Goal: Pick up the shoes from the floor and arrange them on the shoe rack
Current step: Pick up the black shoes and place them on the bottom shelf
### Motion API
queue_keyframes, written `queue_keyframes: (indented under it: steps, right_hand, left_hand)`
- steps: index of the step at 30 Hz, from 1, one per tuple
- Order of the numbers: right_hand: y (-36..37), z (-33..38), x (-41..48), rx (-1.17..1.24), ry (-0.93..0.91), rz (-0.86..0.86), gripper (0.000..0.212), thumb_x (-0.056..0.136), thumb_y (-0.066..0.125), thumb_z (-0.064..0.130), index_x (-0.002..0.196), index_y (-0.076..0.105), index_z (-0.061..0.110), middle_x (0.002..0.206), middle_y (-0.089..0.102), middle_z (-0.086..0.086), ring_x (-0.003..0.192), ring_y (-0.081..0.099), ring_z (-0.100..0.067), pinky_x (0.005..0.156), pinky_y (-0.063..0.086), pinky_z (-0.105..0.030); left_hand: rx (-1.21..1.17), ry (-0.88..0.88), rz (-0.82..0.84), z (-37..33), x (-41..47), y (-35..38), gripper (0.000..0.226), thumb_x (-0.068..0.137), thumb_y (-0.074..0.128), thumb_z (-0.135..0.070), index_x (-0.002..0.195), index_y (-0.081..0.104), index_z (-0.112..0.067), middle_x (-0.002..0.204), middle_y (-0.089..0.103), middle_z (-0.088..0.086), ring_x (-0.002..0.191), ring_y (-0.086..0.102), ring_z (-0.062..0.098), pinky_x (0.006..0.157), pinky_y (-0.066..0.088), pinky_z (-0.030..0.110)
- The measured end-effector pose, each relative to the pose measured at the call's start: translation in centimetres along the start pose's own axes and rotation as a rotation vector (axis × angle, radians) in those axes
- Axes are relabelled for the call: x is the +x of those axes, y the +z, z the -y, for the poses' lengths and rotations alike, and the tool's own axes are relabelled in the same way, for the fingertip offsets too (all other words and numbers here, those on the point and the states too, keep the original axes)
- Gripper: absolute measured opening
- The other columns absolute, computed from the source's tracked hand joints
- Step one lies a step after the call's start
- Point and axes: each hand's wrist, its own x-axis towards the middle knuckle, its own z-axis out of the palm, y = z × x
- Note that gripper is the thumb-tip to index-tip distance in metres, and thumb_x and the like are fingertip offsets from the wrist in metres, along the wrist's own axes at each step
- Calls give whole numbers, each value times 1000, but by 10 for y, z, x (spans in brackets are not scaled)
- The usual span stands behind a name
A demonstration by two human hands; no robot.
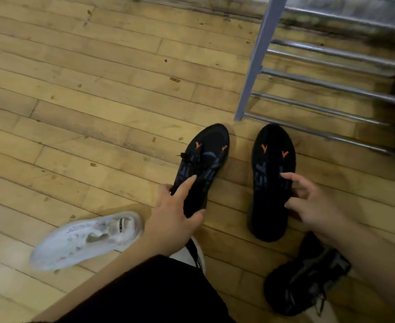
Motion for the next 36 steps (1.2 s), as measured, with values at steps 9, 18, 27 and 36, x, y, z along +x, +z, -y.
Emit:
queue_keyframes:
  steps: [9,18,27,36]
  right_hand:
    - [-24,8,-11,58,-100,-200,64,89,55,-6,120,60,50,103,75,-1,92,73,-15,84,59,-38]
    - [-55,88,61,37,-269,-374,63,90,53,3,140,53,41,140,57,0,121,59,-19,102,54,-43]
    - [-45,77,55,-49,-325,-592,41,101,55,28,139,50,41,145,50,10,125,51,-7,98,49,-30]
    - [27,14,-16,-68,-232,73,26,98,61,39,110,55,61,125,62,13,116,61,-9,99,53,-38]
  left_hand:
    - [172,23,60,-7,13,33,92,88,70,-57,159,11,-53,147,18,1,138,33,29,118,38,44]
    - [262,-21,10,-10,16,45,100,84,74,-60,159,8,-52,150,19,10,137,31,32,117,37,46]
    - [7,-25,78,-15,18,47,109,76,85,-54,156,11,-59,156,18,-8,144,36,25,118,42,44]
    - [-196,92,19,-52,-4,47,101,79,84,-44,156,19,-54,135,36,-13,125,42,2,108,40,22]
